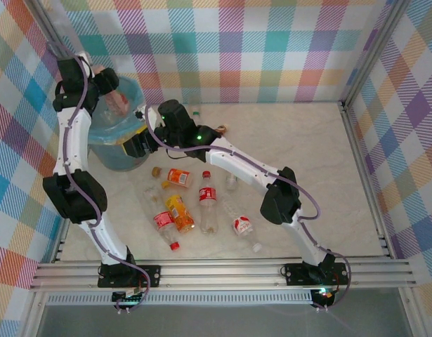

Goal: Put the plastic bottles in the bin

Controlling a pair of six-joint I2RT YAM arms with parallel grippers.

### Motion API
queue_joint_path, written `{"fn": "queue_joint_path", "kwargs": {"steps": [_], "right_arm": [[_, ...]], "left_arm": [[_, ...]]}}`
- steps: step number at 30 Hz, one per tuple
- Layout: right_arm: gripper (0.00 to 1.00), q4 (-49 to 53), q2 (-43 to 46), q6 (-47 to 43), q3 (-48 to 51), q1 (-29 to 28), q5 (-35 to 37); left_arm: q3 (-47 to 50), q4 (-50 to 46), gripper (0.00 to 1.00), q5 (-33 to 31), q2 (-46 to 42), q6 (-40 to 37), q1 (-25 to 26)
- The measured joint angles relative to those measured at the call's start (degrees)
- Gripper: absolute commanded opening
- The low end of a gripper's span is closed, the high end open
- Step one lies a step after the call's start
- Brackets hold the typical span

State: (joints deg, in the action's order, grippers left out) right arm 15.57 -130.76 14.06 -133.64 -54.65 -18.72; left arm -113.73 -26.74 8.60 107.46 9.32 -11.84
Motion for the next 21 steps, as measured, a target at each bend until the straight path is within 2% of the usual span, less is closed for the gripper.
{"fn": "queue_joint_path", "kwargs": {"steps": [3,6,21], "right_arm": [[0.81,-0.02,0.44,0.00,0.94,0.37,-0.39],[0.81,-0.07,1.18,0.00,1.60,0.55,-0.44],[0.81,-0.09,3.32,0.02,1.99,1.33,-0.81]], "left_arm": [[1.11,0.20,0.86,0.68,1.25,0.20,0.02],[1.86,0.15,0.88,0.87,1.60,0.02,0.02],[1.86,0.61,0.87,0.85,1.57,0.00,0.02]]}}
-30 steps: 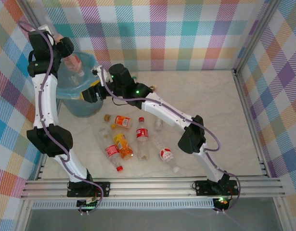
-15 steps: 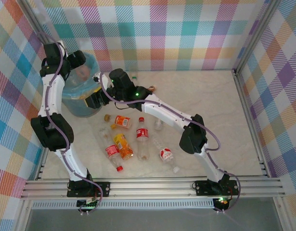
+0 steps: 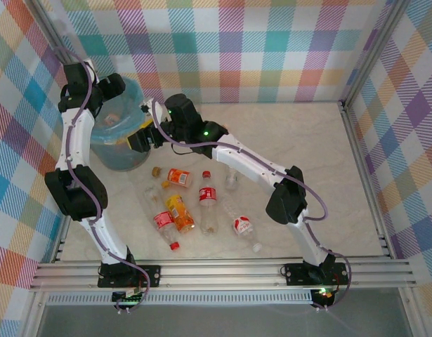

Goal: Put the plastic bottles in the bin

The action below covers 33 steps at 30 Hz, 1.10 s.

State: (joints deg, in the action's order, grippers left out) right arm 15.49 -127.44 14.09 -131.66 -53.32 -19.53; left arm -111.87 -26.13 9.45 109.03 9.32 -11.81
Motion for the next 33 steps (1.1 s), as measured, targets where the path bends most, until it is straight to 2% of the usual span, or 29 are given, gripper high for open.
{"fn": "queue_joint_path", "kwargs": {"steps": [11,18,26,33], "right_arm": [[0.80,1.57,2.80,-0.04,3.19,0.00,0.50],[0.81,2.14,15.96,-0.50,19.93,0.00,3.15],[0.81,2.27,35.98,-1.31,44.06,0.00,10.21],[0.81,6.67,51.43,-0.81,62.99,0.04,18.08]], "left_arm": [[-0.02,-1.20,0.86,-0.55,-1.77,-0.04,0.17],[2.56,-2.80,0.86,-3.10,-11.61,-0.96,2.97],[9.14,-4.15,0.85,-5.01,-25.27,-3.10,10.69],[17.86,-6.97,0.84,-5.46,-34.18,-5.66,23.93]]}}
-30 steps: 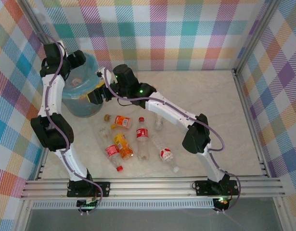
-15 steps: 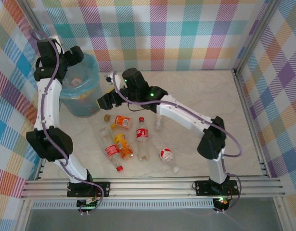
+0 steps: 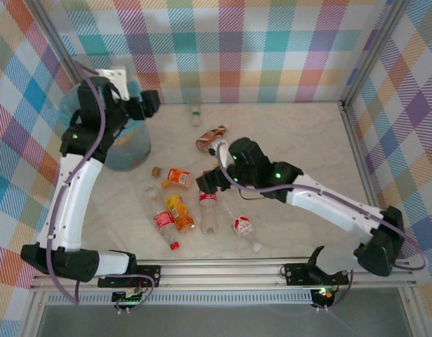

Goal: Put the plastic bottles in the bin

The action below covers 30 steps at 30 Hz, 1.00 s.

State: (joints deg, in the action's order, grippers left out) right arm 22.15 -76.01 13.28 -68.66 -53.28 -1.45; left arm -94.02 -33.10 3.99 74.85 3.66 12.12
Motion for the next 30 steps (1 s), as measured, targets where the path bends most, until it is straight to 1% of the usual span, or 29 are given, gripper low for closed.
{"fn": "queue_joint_path", "kwargs": {"steps": [7,10,15,19,30], "right_arm": [[0.80,6.93,12.57,3.52,15.96,0.00,4.28],[0.80,8.96,15.06,5.31,20.70,0.00,4.72],[0.80,10.08,15.85,7.08,25.35,0.00,4.68],[0.81,9.97,14.62,7.37,26.69,0.00,4.52],[0.81,7.23,4.66,7.21,26.91,0.00,3.02]], "left_arm": [[11.50,-2.03,0.84,1.31,-7.15,-0.02,13.62],[16.11,-2.62,0.83,1.49,-8.70,0.44,18.53],[21.29,-4.37,0.84,1.51,-8.90,0.98,25.66],[23.52,-6.21,0.84,1.51,-8.92,1.05,28.04],[27.12,-6.71,0.85,0.81,-9.07,1.46,28.30]]}}
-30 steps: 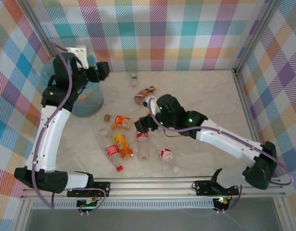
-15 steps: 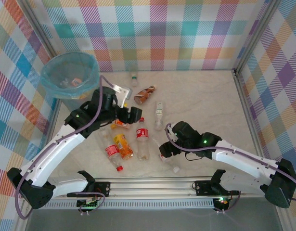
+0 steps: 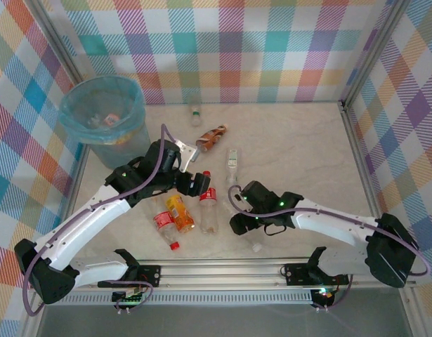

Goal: Put the plastic bottles in the bin

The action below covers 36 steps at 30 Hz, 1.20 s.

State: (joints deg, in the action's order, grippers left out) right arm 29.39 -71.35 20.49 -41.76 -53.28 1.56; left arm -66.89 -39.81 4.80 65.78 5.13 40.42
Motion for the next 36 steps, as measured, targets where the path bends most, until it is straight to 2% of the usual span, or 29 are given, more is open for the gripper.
{"fn": "queue_joint_path", "kwargs": {"steps": [13,26,30,36], "right_arm": [[0.79,-1.07,-7.65,-0.39,-0.02,0.00,-0.52],[0.64,-1.09,-8.41,-0.59,-0.04,0.00,-1.18],[0.62,0.63,-5.42,-0.42,-0.04,0.00,-1.20],[0.60,2.95,6.32,-0.15,-0.04,0.00,-2.29]], "left_arm": [[0.00,-0.59,0.85,-0.42,-0.17,0.00,0.00],[0.00,-0.59,0.85,-0.39,-0.17,0.20,0.00],[0.00,-0.50,0.86,-0.35,-0.17,0.66,0.00],[-1.88,-0.09,0.88,0.07,-0.17,2.29,0.00]]}}
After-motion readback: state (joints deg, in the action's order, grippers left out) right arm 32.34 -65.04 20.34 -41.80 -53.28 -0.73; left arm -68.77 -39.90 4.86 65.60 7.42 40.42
